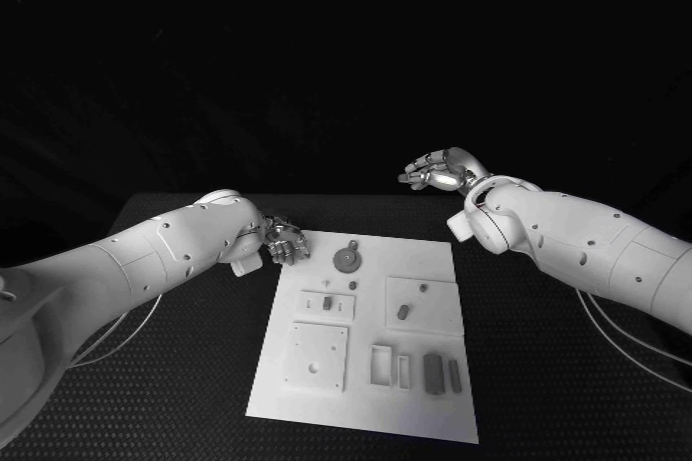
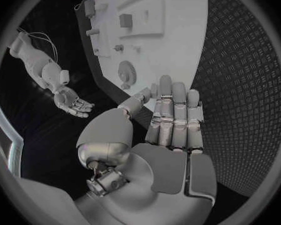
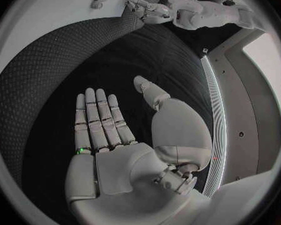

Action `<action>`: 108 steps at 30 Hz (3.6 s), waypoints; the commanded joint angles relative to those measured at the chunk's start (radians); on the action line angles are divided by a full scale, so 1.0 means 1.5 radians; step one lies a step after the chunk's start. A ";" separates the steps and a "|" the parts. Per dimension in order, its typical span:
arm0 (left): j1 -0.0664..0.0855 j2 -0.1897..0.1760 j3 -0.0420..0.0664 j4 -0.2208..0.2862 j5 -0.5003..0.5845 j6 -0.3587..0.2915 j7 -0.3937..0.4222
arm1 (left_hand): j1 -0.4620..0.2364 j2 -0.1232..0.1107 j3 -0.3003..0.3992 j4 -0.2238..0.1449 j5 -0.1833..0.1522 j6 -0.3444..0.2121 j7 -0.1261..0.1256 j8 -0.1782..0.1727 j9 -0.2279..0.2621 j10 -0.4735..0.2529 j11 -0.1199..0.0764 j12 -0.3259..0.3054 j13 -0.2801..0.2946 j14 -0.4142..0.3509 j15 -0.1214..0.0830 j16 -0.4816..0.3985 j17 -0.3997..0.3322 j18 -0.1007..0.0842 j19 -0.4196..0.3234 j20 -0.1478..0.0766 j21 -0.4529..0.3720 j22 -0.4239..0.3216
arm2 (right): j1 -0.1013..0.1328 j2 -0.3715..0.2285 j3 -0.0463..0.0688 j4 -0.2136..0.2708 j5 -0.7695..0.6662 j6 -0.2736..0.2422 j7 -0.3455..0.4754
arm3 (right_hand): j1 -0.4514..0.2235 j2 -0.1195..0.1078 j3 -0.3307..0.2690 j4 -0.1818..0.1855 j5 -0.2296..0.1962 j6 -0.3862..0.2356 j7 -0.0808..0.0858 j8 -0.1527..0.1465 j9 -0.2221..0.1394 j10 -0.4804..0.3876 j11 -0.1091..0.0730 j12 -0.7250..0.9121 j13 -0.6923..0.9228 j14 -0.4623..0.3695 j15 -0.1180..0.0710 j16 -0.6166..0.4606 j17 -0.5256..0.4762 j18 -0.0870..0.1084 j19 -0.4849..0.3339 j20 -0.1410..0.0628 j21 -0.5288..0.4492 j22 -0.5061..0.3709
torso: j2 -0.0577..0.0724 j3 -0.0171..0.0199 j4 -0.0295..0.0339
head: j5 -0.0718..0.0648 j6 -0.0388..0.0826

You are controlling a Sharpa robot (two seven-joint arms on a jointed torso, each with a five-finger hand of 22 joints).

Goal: Assemble the parts on the task board

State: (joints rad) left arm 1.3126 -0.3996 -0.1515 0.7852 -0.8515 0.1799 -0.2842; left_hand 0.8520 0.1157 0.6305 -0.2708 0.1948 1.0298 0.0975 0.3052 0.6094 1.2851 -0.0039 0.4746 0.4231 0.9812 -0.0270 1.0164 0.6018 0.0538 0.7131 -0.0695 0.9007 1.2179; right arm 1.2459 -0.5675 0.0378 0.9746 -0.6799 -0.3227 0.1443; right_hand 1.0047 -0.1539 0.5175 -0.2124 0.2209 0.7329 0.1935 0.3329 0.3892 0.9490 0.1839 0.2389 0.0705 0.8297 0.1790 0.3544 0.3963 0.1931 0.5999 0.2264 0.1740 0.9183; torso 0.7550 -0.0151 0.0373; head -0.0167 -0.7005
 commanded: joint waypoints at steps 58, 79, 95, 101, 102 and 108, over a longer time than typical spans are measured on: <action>0.020 -0.159 -0.058 0.338 -0.068 -0.087 -0.075 | -0.062 -0.033 0.083 -0.012 0.081 0.085 -0.056 0.010 0.033 0.095 -0.064 0.310 0.159 0.137 -0.116 0.210 0.079 0.017 0.149 -0.129 0.167 0.032 | -0.006 -0.016 -0.003 0.007 0.023 0.016 0.015 | 0.004 0.000 -0.003 0.001 0.009 -0.006 0.010 0.002 -0.003 0.002 -0.005 -0.006 -0.001 -0.006 -0.002 0.000 -0.006 -0.003 -0.005 0.002 -0.009 0.005 | 0.000 -0.0002 -0.0001 | 0.009 -0.018; 0.011 -0.159 -0.058 0.347 -0.083 -0.060 -0.087 | -0.065 -0.030 0.082 -0.011 0.078 0.086 -0.056 0.009 0.035 0.092 -0.064 0.330 0.165 0.144 -0.117 0.218 0.082 0.018 0.154 -0.133 0.177 0.029 | -0.006 -0.020 -0.003 0.010 0.023 0.017 0.015 | 0.004 0.000 -0.004 0.002 0.010 -0.006 0.011 0.002 -0.004 0.002 -0.004 -0.007 -0.001 -0.006 -0.001 0.000 -0.007 -0.003 -0.005 0.002 -0.010 0.006 | 0.000 -0.0006 0.0007 | 0.010 -0.025; 0.005 -0.157 -0.058 0.350 -0.091 -0.042 -0.093 | -0.073 -0.028 0.080 -0.006 0.056 0.089 -0.056 0.008 0.036 0.089 -0.063 0.335 0.163 0.142 -0.115 0.218 0.082 0.017 0.150 -0.133 0.179 0.026 | -0.007 -0.020 -0.003 0.011 0.023 0.016 0.016 | 0.005 0.000 -0.003 0.001 0.010 -0.006 0.011 0.002 -0.004 0.002 -0.004 -0.007 -0.001 -0.007 -0.001 0.000 -0.007 -0.002 -0.006 0.001 -0.010 0.006 | 0.000 -0.0002 0.0003 | 0.010 -0.026; 0.002 -0.154 -0.058 0.348 -0.094 -0.045 -0.093 | -0.072 -0.030 0.080 -0.006 0.051 0.089 -0.056 0.008 0.036 0.088 -0.063 0.336 0.162 0.142 -0.115 0.218 0.082 0.017 0.149 -0.133 0.180 0.025 | -0.007 -0.020 -0.003 0.011 0.023 0.016 0.016 | 0.006 0.000 -0.003 0.001 0.010 -0.007 0.011 0.001 -0.004 0.002 -0.004 -0.007 -0.001 -0.007 -0.001 0.000 -0.008 -0.003 -0.006 0.001 -0.010 0.006 | 0.000 -0.0002 -0.0003 | 0.010 -0.025; 0.002 -0.154 -0.058 0.348 -0.094 -0.046 -0.093 | -0.072 -0.030 0.080 -0.006 0.051 0.089 -0.056 0.008 0.036 0.088 -0.063 0.336 0.162 0.142 -0.115 0.218 0.082 0.017 0.149 -0.133 0.180 0.025 | -0.007 -0.020 -0.003 0.011 0.023 0.016 0.016 | 0.006 0.000 -0.003 0.001 0.010 -0.007 0.011 0.002 -0.004 0.002 -0.004 -0.007 -0.001 -0.007 -0.001 0.000 -0.008 -0.003 -0.006 0.001 -0.010 0.006 | 0.000 -0.0002 -0.0003 | 0.010 -0.025; 0.001 -0.150 -0.058 0.349 -0.127 -0.049 -0.091 | -0.071 -0.030 0.081 -0.004 0.044 0.089 -0.055 0.007 0.035 0.087 -0.063 0.337 0.161 0.142 -0.115 0.218 0.081 0.017 0.149 -0.134 0.181 0.024 | -0.007 -0.020 -0.003 0.012 0.023 0.016 0.016 | 0.005 0.000 -0.003 0.001 0.010 -0.007 0.011 0.001 -0.004 0.002 -0.004 -0.007 -0.001 -0.007 -0.001 0.000 -0.008 -0.003 -0.006 0.002 -0.011 0.006 | 0.000 0.0001 -0.0001 | 0.010 -0.025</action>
State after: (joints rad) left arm 1.3210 -0.6303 -0.2351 1.3048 -1.0000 0.0924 -0.4204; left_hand 0.7404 0.0668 0.7509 -0.2812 0.2640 1.1006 0.0698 0.3137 0.6645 1.4294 -0.0914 0.9751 0.6649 1.1518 -0.1526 1.3367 0.7232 0.0698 0.9382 -0.1338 1.1654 1.2543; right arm 1.2362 -0.5974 0.0326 0.9903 -0.6462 -0.3104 0.1571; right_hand 1.0047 -0.1539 0.5148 -0.2097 0.2324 0.7292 0.1897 0.3329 0.3840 0.9525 0.1804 0.2311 0.0700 0.8264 0.1754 0.3544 0.3860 0.1931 0.5963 0.2299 0.1623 0.9265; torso 0.7549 -0.0151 0.0369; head -0.0016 -0.7377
